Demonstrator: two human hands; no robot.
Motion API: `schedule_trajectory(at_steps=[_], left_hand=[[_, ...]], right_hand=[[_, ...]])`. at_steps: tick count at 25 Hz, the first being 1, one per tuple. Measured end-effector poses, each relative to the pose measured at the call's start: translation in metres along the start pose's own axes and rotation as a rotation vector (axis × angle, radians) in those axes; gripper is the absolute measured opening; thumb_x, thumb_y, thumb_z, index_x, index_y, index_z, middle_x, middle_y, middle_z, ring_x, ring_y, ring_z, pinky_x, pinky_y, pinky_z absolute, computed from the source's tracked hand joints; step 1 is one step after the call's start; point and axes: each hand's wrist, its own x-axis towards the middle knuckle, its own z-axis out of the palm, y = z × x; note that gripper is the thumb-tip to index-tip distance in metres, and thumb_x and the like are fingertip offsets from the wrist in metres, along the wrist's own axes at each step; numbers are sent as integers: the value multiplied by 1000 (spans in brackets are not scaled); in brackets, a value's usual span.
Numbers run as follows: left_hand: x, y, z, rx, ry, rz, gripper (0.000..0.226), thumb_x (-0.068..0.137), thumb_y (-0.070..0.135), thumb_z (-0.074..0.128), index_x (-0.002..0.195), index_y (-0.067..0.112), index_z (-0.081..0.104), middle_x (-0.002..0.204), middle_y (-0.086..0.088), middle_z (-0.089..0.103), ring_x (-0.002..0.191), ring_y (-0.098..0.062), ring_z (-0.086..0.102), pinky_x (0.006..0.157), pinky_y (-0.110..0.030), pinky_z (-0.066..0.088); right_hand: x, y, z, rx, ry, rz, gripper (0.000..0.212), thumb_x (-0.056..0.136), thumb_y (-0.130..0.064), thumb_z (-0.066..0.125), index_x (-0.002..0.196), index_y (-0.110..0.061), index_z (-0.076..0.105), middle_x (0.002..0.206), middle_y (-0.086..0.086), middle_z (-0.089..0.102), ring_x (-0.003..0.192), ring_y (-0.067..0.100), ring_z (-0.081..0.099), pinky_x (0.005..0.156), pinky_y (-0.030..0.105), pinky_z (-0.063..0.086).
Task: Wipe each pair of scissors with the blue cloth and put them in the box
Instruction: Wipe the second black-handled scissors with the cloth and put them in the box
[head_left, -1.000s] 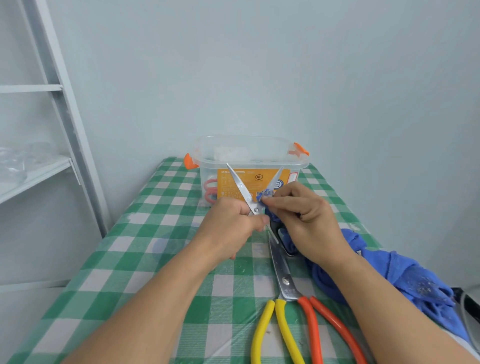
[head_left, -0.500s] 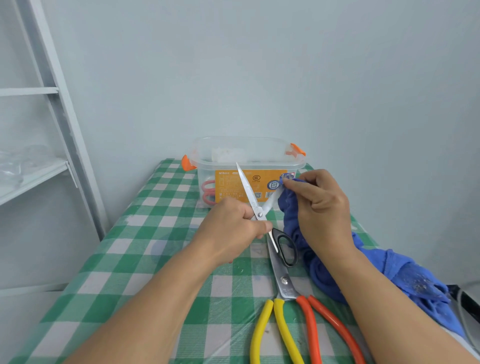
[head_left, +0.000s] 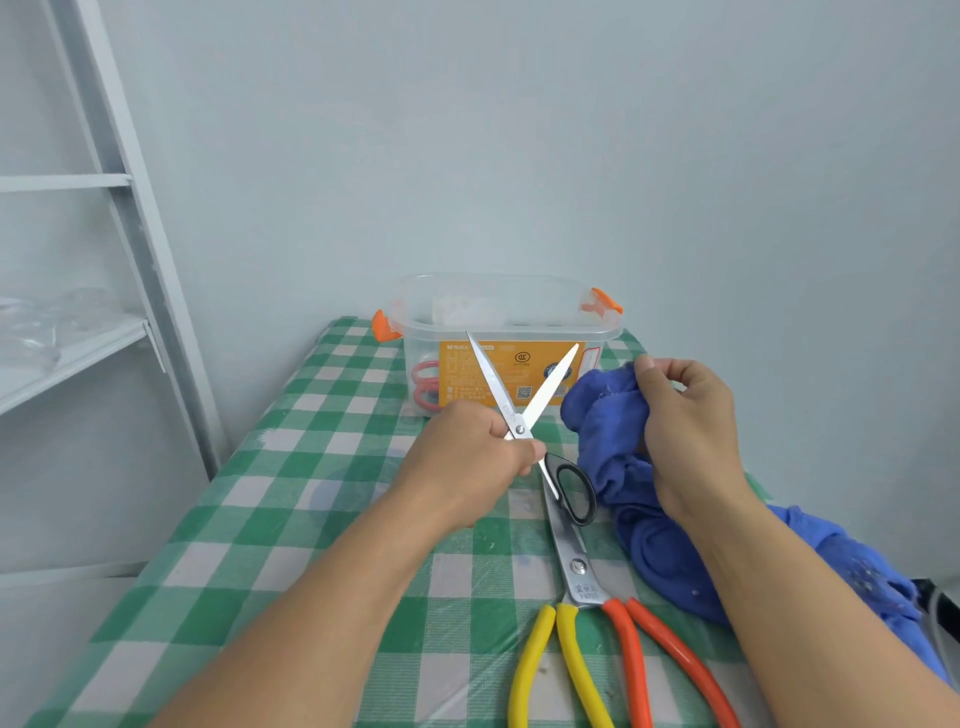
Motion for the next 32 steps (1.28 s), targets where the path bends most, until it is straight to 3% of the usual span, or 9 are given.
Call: schedule_trajectory(at_steps=[4, 11, 13, 16, 19, 21, 25, 28, 32], left_hand=[[1, -3, -1, -7, 7, -2, 34, 87, 28, 73, 67, 2, 64, 41, 8, 38, 39, -17, 35, 52, -31, 32], [1, -5, -1, -30, -6, -5, 33, 87, 27, 73, 64, 5, 64, 45, 4, 40, 38, -16, 34, 51, -29, 32], [3, -6, -2, -50, 2, -13, 33, 87, 26, 73, 64, 4, 64, 48, 1, 40, 38, -16, 33, 51, -29, 31], [3, -6, -3, -61, 5, -16, 32, 87, 26, 73, 62, 8, 65, 47, 3, 40, 37, -16, 33, 51, -30, 32], [4, -7, -3, -73, 6, -18, 32, 88, 26, 73, 61, 10, 64, 45, 4, 39, 37, -16, 33, 51, -29, 31], [4, -7, -3, -75, 5, -16, 32, 88, 26, 73, 62, 9, 64, 45, 4, 39, 37, -15, 33, 52, -30, 31], [5, -7, -1, -63, 18, -3, 39, 86, 29, 74, 76, -7, 61, 52, -2, 40, 43, -20, 34, 54, -33, 32], [4, -8, 3, -34, 40, 34, 45, 85, 31, 73, 81, -11, 58, 57, -6, 41, 49, -21, 36, 53, -36, 33], [1, -5, 6, 46, 81, 52, 40, 85, 31, 72, 67, -3, 58, 45, 4, 40, 46, -22, 39, 50, -33, 35]], right_hand=[[-1, -1, 0, -131, 23, -34, 15, 99, -31, 62, 107, -19, 56, 83, 4, 67, 67, 15, 63, 63, 31, 48], [2, 3, 0, 238, -186, 97, 6, 91, -3, 67, 88, -8, 68, 86, 15, 71, 84, 31, 66, 81, 45, 52], [3, 3, -1, 217, -268, 56, 27, 81, 6, 73, 102, -10, 71, 98, 11, 72, 88, 24, 69, 78, 37, 55], [-1, 6, 1, -191, -333, -64, 55, 73, 13, 77, 118, -16, 67, 104, -1, 71, 89, 13, 70, 65, 23, 55], [-4, 7, 0, -307, -271, -142, 27, 83, 5, 72, 91, -21, 73, 83, -4, 75, 74, 9, 69, 58, 15, 52], [-6, 4, -1, -302, -240, -182, 24, 88, -5, 71, 77, -26, 72, 74, -13, 71, 70, 0, 65, 64, 14, 50], [-18, -3, 6, -253, -314, -286, 11, 87, -10, 72, 81, -20, 74, 104, -7, 61, 92, 8, 62, 70, 9, 44], [-30, -2, 16, -243, -452, -204, 8, 89, -7, 70, 82, -9, 71, 71, -4, 66, 60, 6, 56, 55, 13, 42], [-36, 6, 26, -171, -429, -115, 15, 90, -6, 69, 77, -1, 64, 51, -7, 58, 46, 4, 50, 49, 13, 39]])
